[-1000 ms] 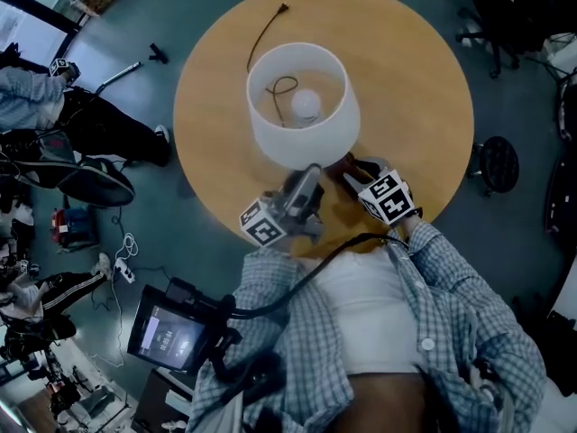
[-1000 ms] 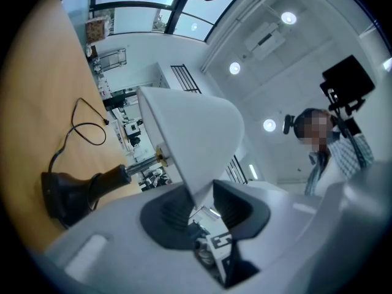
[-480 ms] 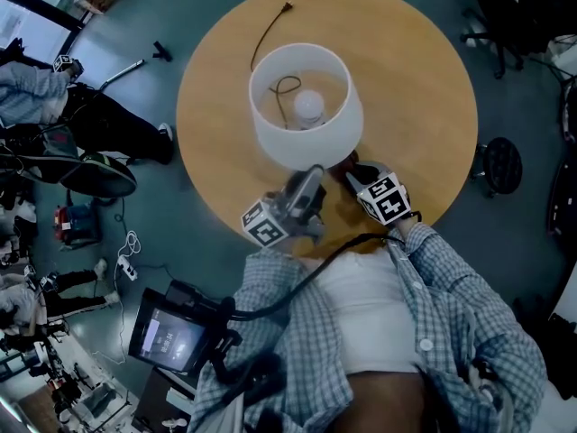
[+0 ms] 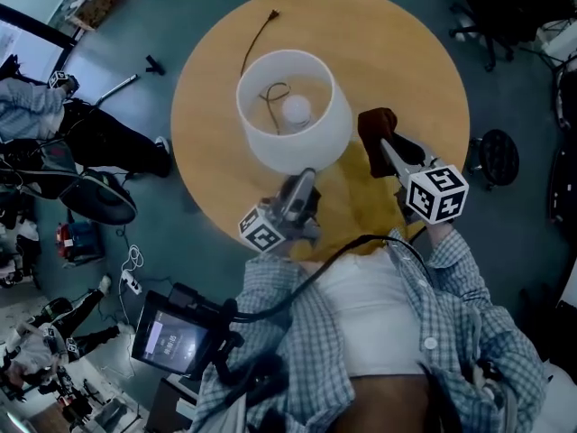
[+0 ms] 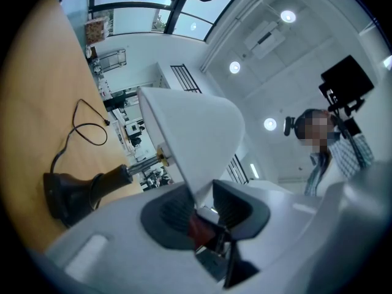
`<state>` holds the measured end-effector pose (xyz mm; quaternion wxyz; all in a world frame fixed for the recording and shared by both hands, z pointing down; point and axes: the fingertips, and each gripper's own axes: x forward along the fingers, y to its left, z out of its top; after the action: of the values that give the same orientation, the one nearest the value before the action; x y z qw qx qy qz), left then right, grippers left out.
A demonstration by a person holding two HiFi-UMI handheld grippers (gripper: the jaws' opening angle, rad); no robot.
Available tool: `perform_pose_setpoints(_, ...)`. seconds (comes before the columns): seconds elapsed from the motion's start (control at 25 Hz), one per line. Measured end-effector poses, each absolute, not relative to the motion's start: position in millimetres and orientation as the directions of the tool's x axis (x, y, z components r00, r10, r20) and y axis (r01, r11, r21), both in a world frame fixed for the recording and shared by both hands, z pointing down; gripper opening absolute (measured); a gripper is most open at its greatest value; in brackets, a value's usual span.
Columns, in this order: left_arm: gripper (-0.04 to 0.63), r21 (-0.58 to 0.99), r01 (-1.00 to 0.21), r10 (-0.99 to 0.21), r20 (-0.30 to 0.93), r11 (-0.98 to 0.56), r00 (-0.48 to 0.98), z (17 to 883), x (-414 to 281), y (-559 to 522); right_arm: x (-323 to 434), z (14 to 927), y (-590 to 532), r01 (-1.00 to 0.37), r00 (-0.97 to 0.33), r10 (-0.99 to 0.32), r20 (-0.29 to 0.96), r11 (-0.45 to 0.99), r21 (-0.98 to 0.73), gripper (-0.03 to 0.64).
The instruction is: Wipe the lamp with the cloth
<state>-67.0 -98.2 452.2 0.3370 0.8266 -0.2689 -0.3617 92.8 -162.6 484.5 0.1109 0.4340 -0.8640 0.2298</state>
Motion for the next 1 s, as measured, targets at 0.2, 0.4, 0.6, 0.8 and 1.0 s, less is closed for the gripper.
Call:
perform_pose_setpoints(0.2, 0.095, 0.754, -0.205, -0.692, -0.411, -0.624, 0.593, 452, -67, -97, 81, 361, -185, -0.765, -0.633, -0.762, 0.133, 0.59, -0.258, 0.081)
perform_pose_setpoints(0.4, 0.095, 0.755, -0.211, -0.694, -0.403, -0.62, 0.596, 453, -66, -97, 53, 278, -176, -0.653, -0.702, -0.707, -0.084, 0.686, -0.321, 0.081)
perform_pose_setpoints(0.6, 0.095, 0.755, -0.215, -0.696, -0.401, -0.62, 0.596, 453, -65, -94, 35, 301, -179, -0.613, -0.73, -0.681, -0.061, 0.691, -0.384, 0.081)
perform_pose_setpoints(0.8, 0.097, 0.755, -0.217, -0.697, -0.398, -0.618, 0.597, 451, -65, -93, 47, 364, -200, -0.651, -0.703, -0.708, 0.065, 0.605, -0.459, 0.081)
perform_pose_setpoints(1.0, 0.097, 0.756, -0.215, -0.698, -0.401, -0.618, 0.594, 452, -67, -100, 49, 430, -218, -0.678, -0.706, -0.677, 0.207, 0.562, -0.474, 0.081)
